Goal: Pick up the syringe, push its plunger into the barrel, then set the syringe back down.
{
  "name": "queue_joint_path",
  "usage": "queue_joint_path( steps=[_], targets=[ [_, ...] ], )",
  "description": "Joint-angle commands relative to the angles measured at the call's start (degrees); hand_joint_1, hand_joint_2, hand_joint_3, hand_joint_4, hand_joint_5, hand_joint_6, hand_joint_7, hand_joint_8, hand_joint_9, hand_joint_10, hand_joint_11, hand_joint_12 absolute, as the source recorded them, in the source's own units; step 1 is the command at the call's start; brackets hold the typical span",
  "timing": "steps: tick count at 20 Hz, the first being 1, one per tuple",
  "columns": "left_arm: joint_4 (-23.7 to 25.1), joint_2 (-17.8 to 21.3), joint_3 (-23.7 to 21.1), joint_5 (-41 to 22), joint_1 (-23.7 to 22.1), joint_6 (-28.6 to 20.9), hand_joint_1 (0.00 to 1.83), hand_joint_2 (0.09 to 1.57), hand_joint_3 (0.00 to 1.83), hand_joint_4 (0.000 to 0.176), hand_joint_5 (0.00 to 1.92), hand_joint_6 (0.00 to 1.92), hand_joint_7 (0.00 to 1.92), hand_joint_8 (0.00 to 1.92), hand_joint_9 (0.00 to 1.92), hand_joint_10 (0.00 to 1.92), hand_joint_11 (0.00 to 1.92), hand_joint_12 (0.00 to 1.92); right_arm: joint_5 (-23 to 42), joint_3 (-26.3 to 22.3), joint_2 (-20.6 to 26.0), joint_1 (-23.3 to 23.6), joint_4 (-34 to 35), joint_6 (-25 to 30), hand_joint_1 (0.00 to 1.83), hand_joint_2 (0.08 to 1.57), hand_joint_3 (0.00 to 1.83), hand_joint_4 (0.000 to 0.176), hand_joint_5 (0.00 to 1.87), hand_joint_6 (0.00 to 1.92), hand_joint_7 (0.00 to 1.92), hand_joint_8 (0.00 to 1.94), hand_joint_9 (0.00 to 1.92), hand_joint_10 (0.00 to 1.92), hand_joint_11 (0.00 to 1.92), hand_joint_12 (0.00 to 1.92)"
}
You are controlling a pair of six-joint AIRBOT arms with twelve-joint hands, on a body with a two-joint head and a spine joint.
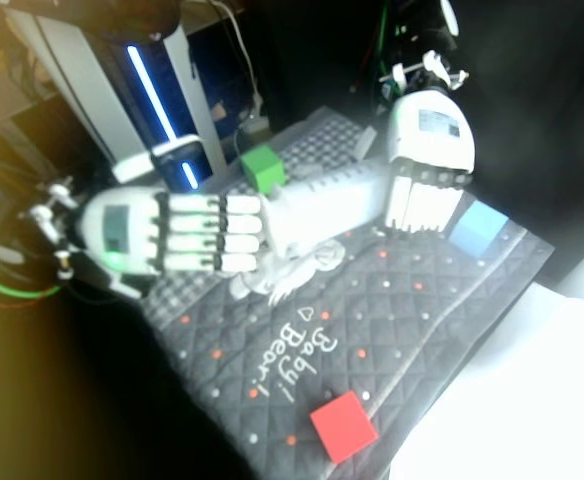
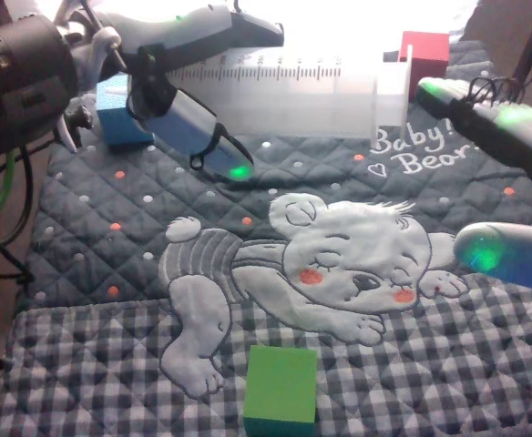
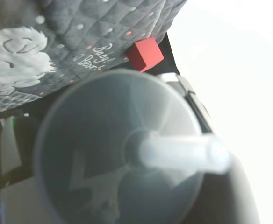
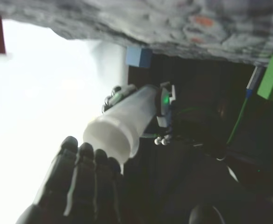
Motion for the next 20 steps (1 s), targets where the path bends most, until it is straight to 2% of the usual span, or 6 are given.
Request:
queue_joint_path(
  steps=[1,8,9,11,13,20],
  targets=[
    [-2.33,0.38,0.02,-5.77,-0.71,-0.29,1.65,1.13,0.00,0.000,1.20,1.92,1.46,1.92,1.56,1.92,1.59,1.92,7.32,-0.05,1.14,0.81,0.07,0.44,0.00,1.03,0.00,0.000,0.00,0.00,0.00,0.00,0.00,0.00,0.00,0.00],
    [-0.51,1.99,-1.10,-4.17,-0.50,-0.29,1.66,1.12,0.00,0.000,1.34,1.92,1.55,1.92,1.64,1.92,1.66,1.92,8.36,-0.76,6.85,2.19,0.30,-3.44,0.08,1.02,0.00,0.000,0.00,0.00,0.00,0.00,0.00,0.00,0.00,0.00],
    [-0.14,2.04,-1.19,-3.94,-0.38,-0.29,1.65,1.13,0.00,0.000,1.29,1.92,1.54,1.92,1.63,1.92,1.65,1.92,9.18,-0.77,7.18,2.42,0.80,-4.10,0.14,1.01,0.00,0.005,0.00,0.00,0.00,0.00,0.00,0.00,0.00,0.00],
    [1.61,2.01,-1.41,-2.83,-0.28,-0.29,1.62,1.13,0.00,0.000,1.25,1.92,1.54,1.92,1.62,1.92,1.64,1.92,11.80,-0.78,7.44,2.48,2.70,-5.00,0.07,1.03,0.00,0.000,0.05,0.01,0.00,0.00,0.00,0.00,0.00,0.00],
    [2.53,2.00,-1.51,-2.34,0.01,-0.29,1.63,1.11,0.00,0.000,1.26,1.92,1.54,1.92,1.61,1.92,1.60,1.92,13.64,-0.78,7.50,2.48,4.29,-5.95,0.00,0.90,0.00,0.000,0.01,0.00,0.00,0.00,0.00,0.00,0.00,0.00],
    [10.17,1.82,-1.50,-0.55,-0.19,-0.29,1.59,1.12,0.00,0.000,1.24,1.92,1.48,1.92,1.55,1.92,1.55,1.92,15.96,-0.76,7.66,3.65,5.74,-8.06,0.05,0.84,0.00,0.000,0.01,0.00,0.00,0.00,0.00,0.00,0.00,0.00]
  ],
)
